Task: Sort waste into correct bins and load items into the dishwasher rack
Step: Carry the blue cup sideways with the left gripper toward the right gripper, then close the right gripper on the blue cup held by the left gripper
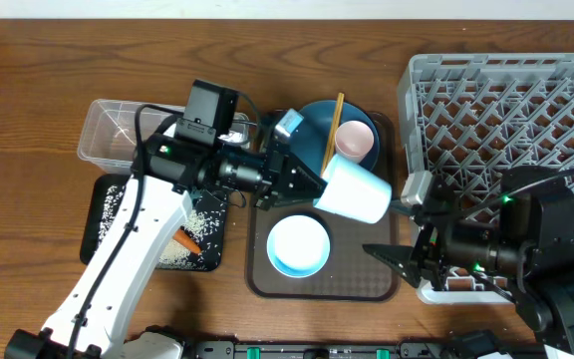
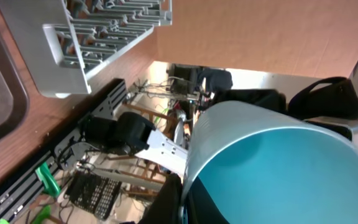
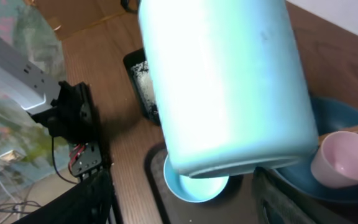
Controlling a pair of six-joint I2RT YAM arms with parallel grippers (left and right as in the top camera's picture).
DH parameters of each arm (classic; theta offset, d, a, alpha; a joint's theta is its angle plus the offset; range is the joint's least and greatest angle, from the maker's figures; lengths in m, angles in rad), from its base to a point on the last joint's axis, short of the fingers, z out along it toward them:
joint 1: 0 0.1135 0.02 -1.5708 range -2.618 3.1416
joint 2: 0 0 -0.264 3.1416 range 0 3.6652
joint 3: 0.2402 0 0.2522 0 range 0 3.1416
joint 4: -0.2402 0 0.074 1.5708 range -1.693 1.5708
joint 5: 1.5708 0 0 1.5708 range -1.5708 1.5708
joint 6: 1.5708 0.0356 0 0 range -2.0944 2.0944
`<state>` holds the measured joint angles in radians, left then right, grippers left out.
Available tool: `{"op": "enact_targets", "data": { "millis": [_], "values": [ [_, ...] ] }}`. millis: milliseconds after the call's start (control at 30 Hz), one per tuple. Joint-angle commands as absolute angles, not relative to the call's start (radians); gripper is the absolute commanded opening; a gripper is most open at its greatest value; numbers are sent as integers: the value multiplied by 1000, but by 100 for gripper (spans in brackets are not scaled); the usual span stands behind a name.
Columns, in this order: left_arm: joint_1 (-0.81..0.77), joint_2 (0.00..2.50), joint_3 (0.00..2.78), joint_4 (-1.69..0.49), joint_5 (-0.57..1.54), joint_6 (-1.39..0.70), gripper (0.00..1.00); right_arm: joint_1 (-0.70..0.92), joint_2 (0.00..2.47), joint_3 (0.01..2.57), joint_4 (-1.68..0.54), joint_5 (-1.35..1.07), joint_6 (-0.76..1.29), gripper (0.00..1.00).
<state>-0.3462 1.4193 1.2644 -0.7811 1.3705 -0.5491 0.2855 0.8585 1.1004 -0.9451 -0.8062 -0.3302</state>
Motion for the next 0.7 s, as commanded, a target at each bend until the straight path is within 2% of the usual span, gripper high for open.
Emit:
{"op": "enact_targets", "data": {
  "millis": [0, 333, 667],
  "values": [
    [-379, 1402, 1270, -781, 1406, -534, 6, 274, 856, 1116, -926, -843, -356, 70],
    [-411, 1402, 1270, -781, 1403, -534, 6, 274, 862, 1116, -833, -891, -352, 66],
    [-403, 1402, 1270, -781, 1422, -534, 6, 274, 862, 1116, -837, -820, -345, 69]
  ]
}}
